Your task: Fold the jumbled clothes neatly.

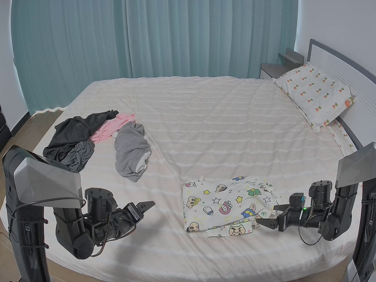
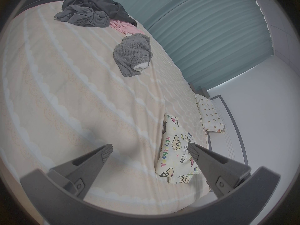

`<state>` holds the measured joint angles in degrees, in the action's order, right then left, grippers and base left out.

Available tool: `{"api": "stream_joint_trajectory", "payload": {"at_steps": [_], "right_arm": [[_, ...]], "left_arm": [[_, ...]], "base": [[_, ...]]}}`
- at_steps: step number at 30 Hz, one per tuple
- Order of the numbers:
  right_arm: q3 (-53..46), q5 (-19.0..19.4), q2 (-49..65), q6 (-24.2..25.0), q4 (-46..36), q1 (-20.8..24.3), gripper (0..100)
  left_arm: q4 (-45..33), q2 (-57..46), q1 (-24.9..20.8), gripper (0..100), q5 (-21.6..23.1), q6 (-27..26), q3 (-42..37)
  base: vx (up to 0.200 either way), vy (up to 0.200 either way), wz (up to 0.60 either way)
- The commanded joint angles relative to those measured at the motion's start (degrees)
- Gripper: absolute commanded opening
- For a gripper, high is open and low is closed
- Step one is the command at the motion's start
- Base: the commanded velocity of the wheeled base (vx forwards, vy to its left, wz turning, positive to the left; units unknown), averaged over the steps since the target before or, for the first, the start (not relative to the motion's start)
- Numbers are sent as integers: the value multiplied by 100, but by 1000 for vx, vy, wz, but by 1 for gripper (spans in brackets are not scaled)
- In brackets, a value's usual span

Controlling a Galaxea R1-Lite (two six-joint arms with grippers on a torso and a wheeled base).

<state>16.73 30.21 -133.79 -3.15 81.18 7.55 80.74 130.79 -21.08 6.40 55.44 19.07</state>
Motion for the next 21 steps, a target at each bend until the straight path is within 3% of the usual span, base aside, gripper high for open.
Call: {"api": "stream_joint_trajectory", "payload": {"at_steps": [1,19,20,21], "right_arm": [[41,-6,-200,-2,-5,1,100],[780,3,-543,227,-348,-8,100],[867,3,-569,227,-375,-25,0],[894,3,-578,227,-427,-51,0]], "left_arm": [[3,8,-2,100,2,2,1],[3,8,-10,100,-7,2,1],[3,8,-10,100,-7,2,9],[3,8,-2,100,-7,2,9]], "base": [[0,0,0],[0,0,0],[0,0,0],[0,0,0]]}}
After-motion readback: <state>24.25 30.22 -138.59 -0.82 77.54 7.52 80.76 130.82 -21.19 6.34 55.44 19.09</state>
